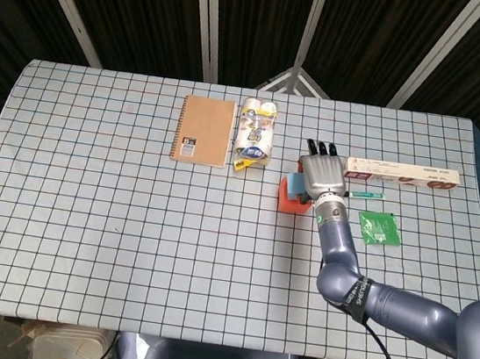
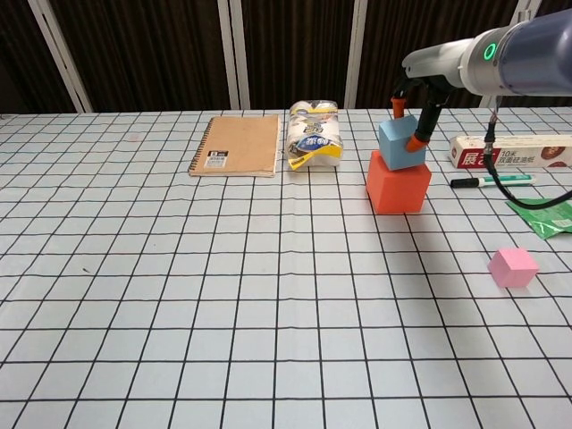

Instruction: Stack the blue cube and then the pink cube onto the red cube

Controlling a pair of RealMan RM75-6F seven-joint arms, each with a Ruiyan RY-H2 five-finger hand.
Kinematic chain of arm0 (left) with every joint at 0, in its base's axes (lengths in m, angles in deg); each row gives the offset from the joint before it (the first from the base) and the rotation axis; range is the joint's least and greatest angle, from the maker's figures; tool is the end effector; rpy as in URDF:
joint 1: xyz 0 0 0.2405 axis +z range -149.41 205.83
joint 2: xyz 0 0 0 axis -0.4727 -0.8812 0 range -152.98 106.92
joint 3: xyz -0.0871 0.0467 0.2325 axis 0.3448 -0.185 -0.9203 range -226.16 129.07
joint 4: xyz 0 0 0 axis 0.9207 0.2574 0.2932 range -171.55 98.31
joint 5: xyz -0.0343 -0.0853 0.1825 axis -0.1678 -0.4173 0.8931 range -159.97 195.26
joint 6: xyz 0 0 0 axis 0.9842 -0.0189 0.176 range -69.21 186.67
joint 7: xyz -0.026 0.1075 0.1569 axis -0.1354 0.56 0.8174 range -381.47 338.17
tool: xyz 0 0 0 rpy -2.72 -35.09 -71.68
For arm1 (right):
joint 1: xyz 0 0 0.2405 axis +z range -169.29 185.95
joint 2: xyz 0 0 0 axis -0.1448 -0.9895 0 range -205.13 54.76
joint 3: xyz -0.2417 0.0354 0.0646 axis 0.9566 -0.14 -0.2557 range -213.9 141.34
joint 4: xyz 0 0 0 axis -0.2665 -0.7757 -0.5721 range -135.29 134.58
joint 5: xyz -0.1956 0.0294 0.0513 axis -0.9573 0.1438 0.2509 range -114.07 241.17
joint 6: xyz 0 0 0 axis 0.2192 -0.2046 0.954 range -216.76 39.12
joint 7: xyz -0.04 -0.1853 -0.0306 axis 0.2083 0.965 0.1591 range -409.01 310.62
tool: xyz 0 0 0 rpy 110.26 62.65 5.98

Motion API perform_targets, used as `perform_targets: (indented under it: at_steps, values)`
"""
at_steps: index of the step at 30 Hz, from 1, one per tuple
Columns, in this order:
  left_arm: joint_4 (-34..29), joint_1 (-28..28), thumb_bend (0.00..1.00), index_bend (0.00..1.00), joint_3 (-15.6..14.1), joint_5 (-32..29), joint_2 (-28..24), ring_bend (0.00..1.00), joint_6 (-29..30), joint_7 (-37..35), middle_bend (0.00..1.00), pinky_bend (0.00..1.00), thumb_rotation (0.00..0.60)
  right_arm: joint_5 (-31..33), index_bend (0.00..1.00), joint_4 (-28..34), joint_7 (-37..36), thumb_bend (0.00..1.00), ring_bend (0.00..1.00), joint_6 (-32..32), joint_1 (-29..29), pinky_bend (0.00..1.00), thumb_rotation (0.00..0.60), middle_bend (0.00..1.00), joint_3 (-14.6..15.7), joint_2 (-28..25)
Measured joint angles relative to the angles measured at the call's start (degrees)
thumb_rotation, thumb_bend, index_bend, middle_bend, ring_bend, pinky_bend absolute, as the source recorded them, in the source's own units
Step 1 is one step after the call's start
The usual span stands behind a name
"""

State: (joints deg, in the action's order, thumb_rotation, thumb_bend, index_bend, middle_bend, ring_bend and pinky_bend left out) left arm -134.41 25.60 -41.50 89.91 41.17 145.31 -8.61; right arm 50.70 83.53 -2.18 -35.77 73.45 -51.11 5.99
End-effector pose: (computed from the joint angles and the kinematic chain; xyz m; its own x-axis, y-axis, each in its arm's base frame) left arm -0.3294 0.2235 0.1849 0.4911 -0.0205 0.8709 0.8447 0.2554 -0.4703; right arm -0.0993 -0.4762 0.0274 0.5486 -0.3203 0.7723 -0.8298 -0.0953 0.5499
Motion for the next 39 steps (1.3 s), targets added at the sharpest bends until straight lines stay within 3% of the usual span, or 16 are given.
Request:
perform_targets:
  at_steps: [22,29,39]
  values:
    - [-0.1,-0.1,0.13,0.08,0.0,-0.1,0.0,0.00,-0.1,0.0,0.00,0.00,0.600,0.6,0.46,-1.1,-0.9,0.29,0.00,0.1,1.2,0.00,0.600,0.00,1.0,0.8]
    - [-0.1,-0.1,0.13,0.08,-0.1,-0.1,0.0,0.00,-0.1,0.0,0.00,0.00,0.600,0.7,0.37,-0.5,-0.4,0.29,0.00,0.6,1.5,0.00,0.600,0.00,1.4,0.4]
    - [-0.1,-0.1,0.13,0.08,-0.1,-0.1,-0.1,0.00,-0.1,0.0,0.00,0.00,0.600,1.3,0.33,0.1,-0.1,0.29,0.00,0.6,1.7,0.00,0.600,0.00,1.9,-0.2]
